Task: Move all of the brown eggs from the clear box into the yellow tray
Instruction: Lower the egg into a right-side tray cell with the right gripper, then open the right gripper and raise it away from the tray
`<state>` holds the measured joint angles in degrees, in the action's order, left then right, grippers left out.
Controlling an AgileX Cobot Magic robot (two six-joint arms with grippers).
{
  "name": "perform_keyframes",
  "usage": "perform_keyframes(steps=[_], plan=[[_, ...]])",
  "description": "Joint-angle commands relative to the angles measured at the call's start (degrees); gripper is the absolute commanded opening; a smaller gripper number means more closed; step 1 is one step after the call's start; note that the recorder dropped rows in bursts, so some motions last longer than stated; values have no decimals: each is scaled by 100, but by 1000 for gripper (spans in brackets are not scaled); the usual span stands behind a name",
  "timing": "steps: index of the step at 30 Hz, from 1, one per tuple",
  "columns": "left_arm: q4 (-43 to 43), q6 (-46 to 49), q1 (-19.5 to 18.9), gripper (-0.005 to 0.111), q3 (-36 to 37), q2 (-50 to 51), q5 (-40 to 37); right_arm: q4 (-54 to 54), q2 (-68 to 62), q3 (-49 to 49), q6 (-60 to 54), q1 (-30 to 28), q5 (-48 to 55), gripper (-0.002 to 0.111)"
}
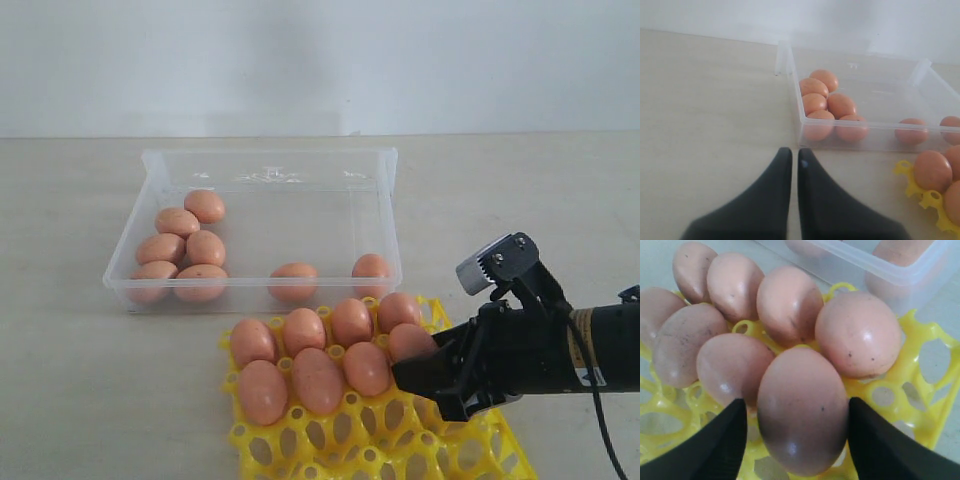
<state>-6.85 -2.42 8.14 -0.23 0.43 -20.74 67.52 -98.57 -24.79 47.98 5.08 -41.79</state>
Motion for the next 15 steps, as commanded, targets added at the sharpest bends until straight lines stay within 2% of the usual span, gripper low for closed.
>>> perform_keyframes(steps=[1, 15], plan=[[24, 24, 13, 4, 23, 24, 43, 31, 18, 7, -17, 13, 99, 55], [24, 24, 13, 4, 23, 24, 43, -75, 1431, 7, 25, 13, 739, 56]])
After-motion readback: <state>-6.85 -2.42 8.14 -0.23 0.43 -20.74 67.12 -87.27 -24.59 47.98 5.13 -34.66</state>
